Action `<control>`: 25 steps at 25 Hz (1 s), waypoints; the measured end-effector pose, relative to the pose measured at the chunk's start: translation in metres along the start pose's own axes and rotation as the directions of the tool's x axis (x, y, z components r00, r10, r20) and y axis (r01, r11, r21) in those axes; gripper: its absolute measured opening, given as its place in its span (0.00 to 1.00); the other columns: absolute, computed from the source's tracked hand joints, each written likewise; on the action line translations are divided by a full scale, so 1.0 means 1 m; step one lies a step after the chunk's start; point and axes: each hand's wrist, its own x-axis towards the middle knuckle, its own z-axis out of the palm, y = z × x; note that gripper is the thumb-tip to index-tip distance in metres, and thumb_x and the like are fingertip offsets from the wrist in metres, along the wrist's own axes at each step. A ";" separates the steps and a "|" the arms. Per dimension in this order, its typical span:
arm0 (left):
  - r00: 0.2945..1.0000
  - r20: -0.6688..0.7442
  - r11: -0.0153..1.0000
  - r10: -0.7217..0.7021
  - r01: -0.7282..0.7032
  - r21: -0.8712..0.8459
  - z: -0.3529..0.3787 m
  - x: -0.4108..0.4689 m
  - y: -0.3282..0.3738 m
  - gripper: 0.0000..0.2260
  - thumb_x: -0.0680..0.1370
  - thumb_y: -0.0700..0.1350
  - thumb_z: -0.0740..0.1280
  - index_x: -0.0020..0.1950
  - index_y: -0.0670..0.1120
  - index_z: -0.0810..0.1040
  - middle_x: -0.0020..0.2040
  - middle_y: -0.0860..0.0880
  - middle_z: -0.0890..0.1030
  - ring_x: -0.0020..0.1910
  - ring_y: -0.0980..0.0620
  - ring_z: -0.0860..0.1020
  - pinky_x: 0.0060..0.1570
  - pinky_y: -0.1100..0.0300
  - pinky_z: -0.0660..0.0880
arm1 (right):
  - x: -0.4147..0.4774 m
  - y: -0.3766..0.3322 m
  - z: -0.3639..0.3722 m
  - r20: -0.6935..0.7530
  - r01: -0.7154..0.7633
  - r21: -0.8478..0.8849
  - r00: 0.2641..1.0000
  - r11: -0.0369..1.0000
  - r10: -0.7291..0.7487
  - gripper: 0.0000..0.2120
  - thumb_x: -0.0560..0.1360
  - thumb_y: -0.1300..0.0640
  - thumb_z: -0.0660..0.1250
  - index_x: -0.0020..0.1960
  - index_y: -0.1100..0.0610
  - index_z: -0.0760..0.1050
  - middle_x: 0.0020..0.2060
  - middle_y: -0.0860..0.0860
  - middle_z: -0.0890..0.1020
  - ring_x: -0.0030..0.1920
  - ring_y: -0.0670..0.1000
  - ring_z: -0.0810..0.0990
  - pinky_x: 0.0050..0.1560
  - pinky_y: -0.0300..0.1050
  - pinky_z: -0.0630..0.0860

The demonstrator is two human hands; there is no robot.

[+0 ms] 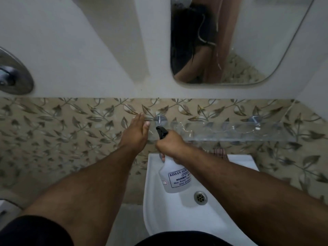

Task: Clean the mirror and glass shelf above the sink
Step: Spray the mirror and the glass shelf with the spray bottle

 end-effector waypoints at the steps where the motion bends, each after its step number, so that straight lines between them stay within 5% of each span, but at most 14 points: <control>1: 1.000 -0.013 1.000 -0.001 0.001 -0.013 0.001 -0.001 0.001 0.28 0.89 0.59 0.50 0.86 0.48 0.59 0.86 0.48 0.60 0.85 0.49 0.58 0.79 0.52 0.60 | -0.001 0.003 0.000 0.010 -0.010 -0.012 1.000 1.000 0.010 0.07 0.72 0.71 0.65 0.42 0.62 0.79 0.31 0.60 0.81 0.25 0.57 0.78 0.29 0.44 0.77; 7: 0.990 -0.138 0.996 -0.005 -0.007 -0.089 0.004 -0.001 0.005 0.31 0.85 0.59 0.49 0.83 0.45 0.68 0.81 0.44 0.70 0.81 0.45 0.66 0.79 0.50 0.62 | -0.012 0.026 -0.028 -0.062 -0.032 0.016 0.998 0.999 0.033 0.10 0.73 0.73 0.67 0.47 0.60 0.80 0.39 0.57 0.81 0.38 0.58 0.82 0.38 0.52 0.81; 12: 0.984 -0.176 0.993 -0.036 0.015 -0.120 0.009 -0.006 -0.008 0.26 0.88 0.58 0.51 0.82 0.47 0.69 0.80 0.44 0.73 0.79 0.43 0.70 0.77 0.45 0.67 | -0.019 0.062 -0.094 -0.216 -0.079 0.084 0.972 0.993 0.095 0.09 0.79 0.69 0.70 0.45 0.56 0.78 0.41 0.53 0.82 0.40 0.53 0.81 0.39 0.47 0.78; 17: 0.973 -0.227 0.994 0.034 -0.056 -0.090 0.006 -0.008 -0.020 0.28 0.86 0.58 0.50 0.78 0.45 0.73 0.75 0.41 0.78 0.74 0.38 0.75 0.73 0.40 0.71 | -0.025 0.110 -0.157 -0.419 -0.139 0.110 0.891 0.984 0.173 0.06 0.76 0.70 0.68 0.45 0.61 0.80 0.40 0.60 0.83 0.43 0.62 0.83 0.43 0.52 0.76; 21: 0.963 -0.247 0.991 0.111 -0.125 -0.043 0.001 -0.004 0.004 0.26 0.87 0.56 0.52 0.76 0.42 0.75 0.72 0.38 0.79 0.71 0.36 0.76 0.70 0.40 0.72 | -0.033 0.133 -0.207 -0.474 -0.197 0.206 0.837 0.958 0.274 0.09 0.75 0.72 0.66 0.43 0.61 0.78 0.36 0.60 0.79 0.35 0.58 0.78 0.42 0.53 0.79; 25: 0.961 -0.222 0.982 0.164 -0.180 -0.055 0.004 0.002 0.019 0.28 0.86 0.58 0.51 0.76 0.41 0.75 0.73 0.37 0.78 0.73 0.36 0.75 0.73 0.39 0.70 | -0.042 0.149 -0.251 -0.573 -0.246 0.229 0.748 0.942 0.335 0.11 0.73 0.74 0.64 0.52 0.72 0.82 0.35 0.63 0.79 0.25 0.58 0.78 0.27 0.44 0.76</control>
